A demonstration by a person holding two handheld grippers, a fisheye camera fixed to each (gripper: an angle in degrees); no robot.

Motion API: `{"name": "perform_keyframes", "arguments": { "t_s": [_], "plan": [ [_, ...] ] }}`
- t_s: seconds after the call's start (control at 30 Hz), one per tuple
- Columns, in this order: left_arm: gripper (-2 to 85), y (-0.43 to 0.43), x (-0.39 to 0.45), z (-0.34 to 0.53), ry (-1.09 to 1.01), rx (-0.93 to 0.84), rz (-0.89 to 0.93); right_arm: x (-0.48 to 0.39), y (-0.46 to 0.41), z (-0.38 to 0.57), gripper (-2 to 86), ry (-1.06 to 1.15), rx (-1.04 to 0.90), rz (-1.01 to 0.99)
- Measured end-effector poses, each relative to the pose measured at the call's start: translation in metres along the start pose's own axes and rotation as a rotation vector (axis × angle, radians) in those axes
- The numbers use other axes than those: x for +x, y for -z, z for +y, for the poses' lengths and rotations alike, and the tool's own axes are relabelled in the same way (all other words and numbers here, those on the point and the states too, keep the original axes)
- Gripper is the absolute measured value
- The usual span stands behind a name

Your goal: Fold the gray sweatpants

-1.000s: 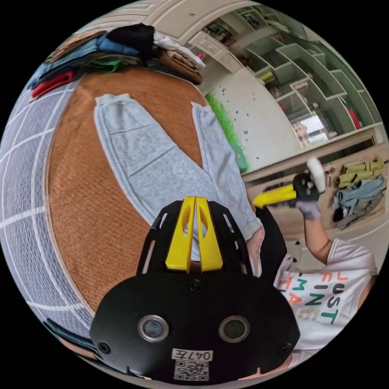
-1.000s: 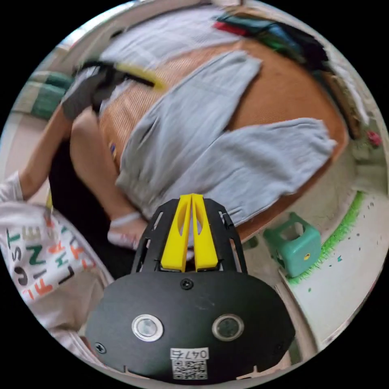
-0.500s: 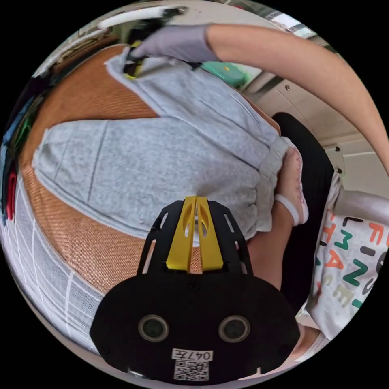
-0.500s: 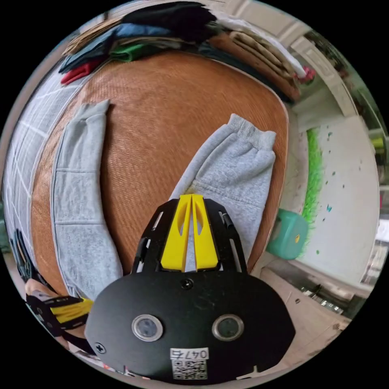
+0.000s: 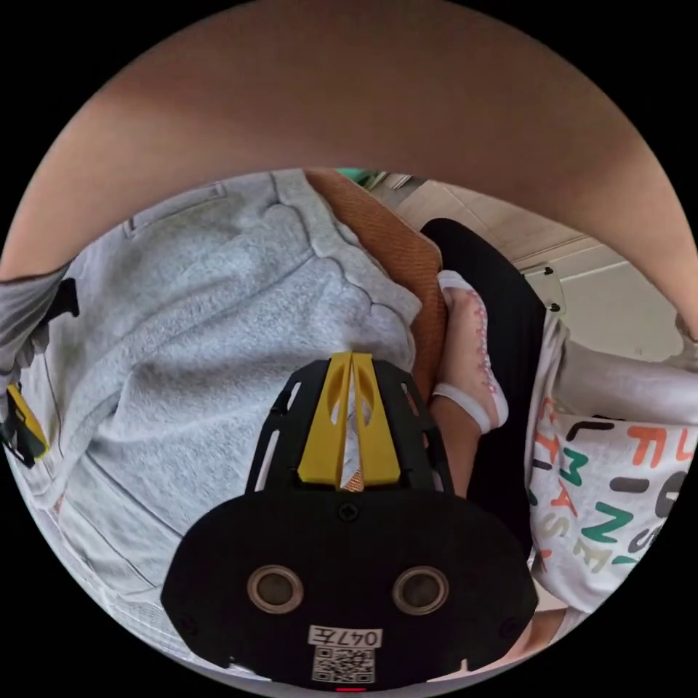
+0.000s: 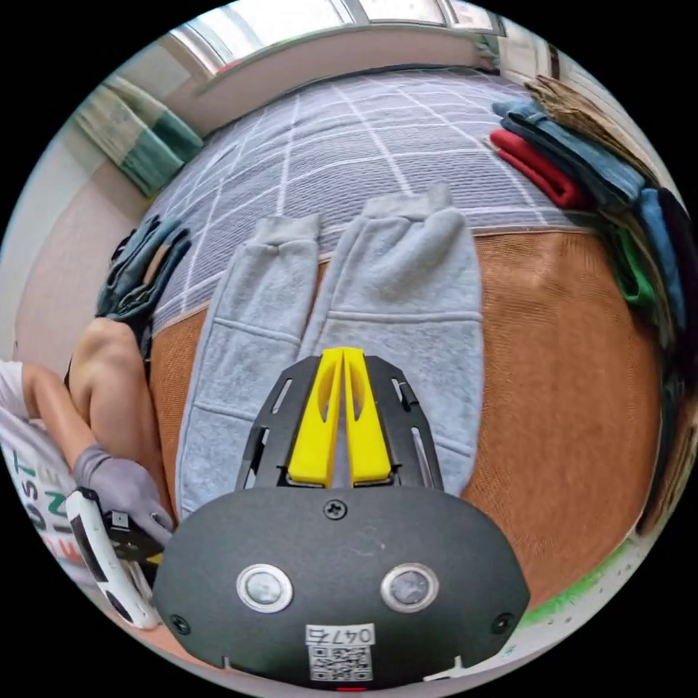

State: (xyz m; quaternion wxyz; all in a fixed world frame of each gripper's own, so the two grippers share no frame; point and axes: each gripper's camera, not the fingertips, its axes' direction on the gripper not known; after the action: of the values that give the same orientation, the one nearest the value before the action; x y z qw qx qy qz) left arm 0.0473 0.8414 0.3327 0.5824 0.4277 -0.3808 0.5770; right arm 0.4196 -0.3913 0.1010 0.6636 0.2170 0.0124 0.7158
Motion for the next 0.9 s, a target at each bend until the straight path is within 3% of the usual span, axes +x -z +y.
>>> {"name": "perform_keyframes", "arguments": {
  "t_s": [0.13,0.3,0.43,0.53,0.7,0.8,0.9],
  "plan": [
    [-0.9,0.051,-0.008,0.019,-0.028,0.155,0.060,0.040,0.079,0.098,-1.2,-0.317,0.262,-0.018],
    [-0.9,0.129,-0.049,0.082,0.224,0.377,-0.153,0.001,0.109,0.242,-1.1,-0.514,0.247,0.048],
    [-0.8,0.150,-0.079,0.145,0.567,0.354,-0.394,-0.068,0.059,0.280,-1.0,-0.523,0.026,0.185],
    [-0.8,0.151,-0.085,0.175,0.678,0.398,-0.436,-0.069,0.032,0.278,-0.8,-0.520,-0.058,0.348],
    [-0.8,0.108,-0.118,0.182,0.780,0.258,-0.380,-0.025,0.042,0.271,-1.1,-0.709,-0.079,0.449],
    [-0.9,0.089,-0.127,0.174,0.783,0.208,-0.376,-0.066,0.069,0.260,-0.9,-0.594,0.075,0.394],
    [-0.9,0.079,-0.128,0.167,0.766,0.175,-0.418,-0.111,0.056,0.263,-0.6,-0.503,0.005,0.404]
  ]
}}
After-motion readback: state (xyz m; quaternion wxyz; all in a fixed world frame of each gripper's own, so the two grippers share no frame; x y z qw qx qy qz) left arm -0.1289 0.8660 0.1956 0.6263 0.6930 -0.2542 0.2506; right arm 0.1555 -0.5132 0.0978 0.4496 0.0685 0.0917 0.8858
